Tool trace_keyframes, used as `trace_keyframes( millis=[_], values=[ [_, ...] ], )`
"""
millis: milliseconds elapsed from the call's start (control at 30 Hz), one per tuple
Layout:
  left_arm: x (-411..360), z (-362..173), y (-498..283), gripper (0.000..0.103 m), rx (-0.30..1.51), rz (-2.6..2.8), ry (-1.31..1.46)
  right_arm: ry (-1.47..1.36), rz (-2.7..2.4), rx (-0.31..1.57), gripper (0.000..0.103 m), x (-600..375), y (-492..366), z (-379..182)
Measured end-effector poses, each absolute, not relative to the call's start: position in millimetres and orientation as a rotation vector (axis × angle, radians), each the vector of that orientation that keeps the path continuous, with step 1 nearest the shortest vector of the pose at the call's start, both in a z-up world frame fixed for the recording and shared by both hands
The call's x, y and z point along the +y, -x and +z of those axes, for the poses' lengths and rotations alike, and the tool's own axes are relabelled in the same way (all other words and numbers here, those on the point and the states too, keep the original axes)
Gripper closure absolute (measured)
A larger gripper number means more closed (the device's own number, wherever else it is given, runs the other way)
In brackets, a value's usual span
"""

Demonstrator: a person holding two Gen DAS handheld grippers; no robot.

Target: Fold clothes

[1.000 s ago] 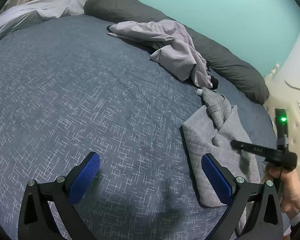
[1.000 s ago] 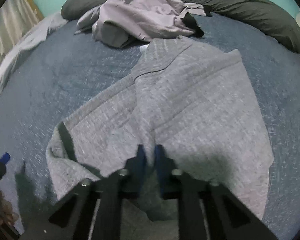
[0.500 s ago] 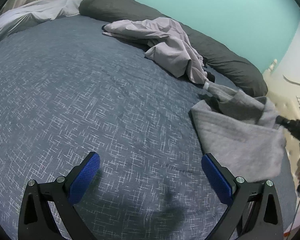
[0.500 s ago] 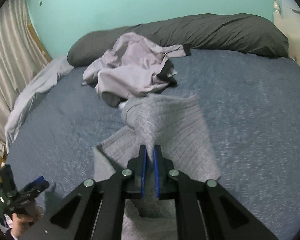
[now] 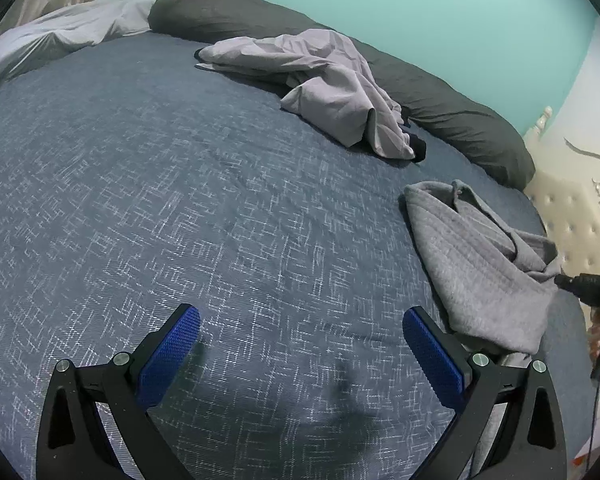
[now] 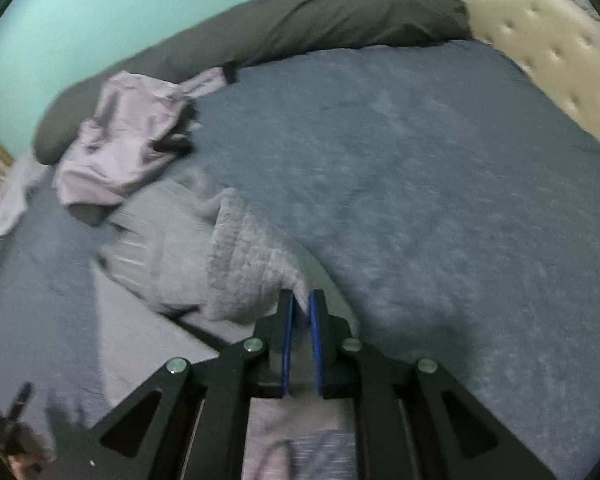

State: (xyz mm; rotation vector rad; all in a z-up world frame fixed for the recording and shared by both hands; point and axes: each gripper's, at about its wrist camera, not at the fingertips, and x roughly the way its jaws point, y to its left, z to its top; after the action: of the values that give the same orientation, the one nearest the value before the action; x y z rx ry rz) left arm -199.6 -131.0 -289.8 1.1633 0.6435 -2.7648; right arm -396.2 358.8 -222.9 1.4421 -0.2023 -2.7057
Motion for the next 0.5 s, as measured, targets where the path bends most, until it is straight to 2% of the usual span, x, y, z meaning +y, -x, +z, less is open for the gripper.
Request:
trace_keyframes(
  millis=[133,167,200,267,300,500],
  values=[
    [-129,-291,200,0.0,0.635,-2.77,-1.173,-1.267,-2.764,-0.172,0.089,348,382,-204],
    [-128,-292,200,0.0,0.636,-2.771,-1.176,-1.216,-2.749,-0.146,0.084,340,379,-198],
    [-128,-292,200,0.0,0.637,-2.771,-1.178,-1.196,-2.701,-0.119,0.074,331,380,-196],
    [-126,-292,201,0.0,0.631,-2.774,-1.18,-1.207,-2.578,-0.071,0.063,310,381,-199],
    [-126,-292,201,0.0,0.628,-2.776,-1.179,-1.216,-2.528,-0.046,0.061,301,381,-201],
    [-130,-291,198,0.0,0.641,-2.776,-1.17,-1.347,-2.384,0.201,0.06,260,379,-239]
  ],
)
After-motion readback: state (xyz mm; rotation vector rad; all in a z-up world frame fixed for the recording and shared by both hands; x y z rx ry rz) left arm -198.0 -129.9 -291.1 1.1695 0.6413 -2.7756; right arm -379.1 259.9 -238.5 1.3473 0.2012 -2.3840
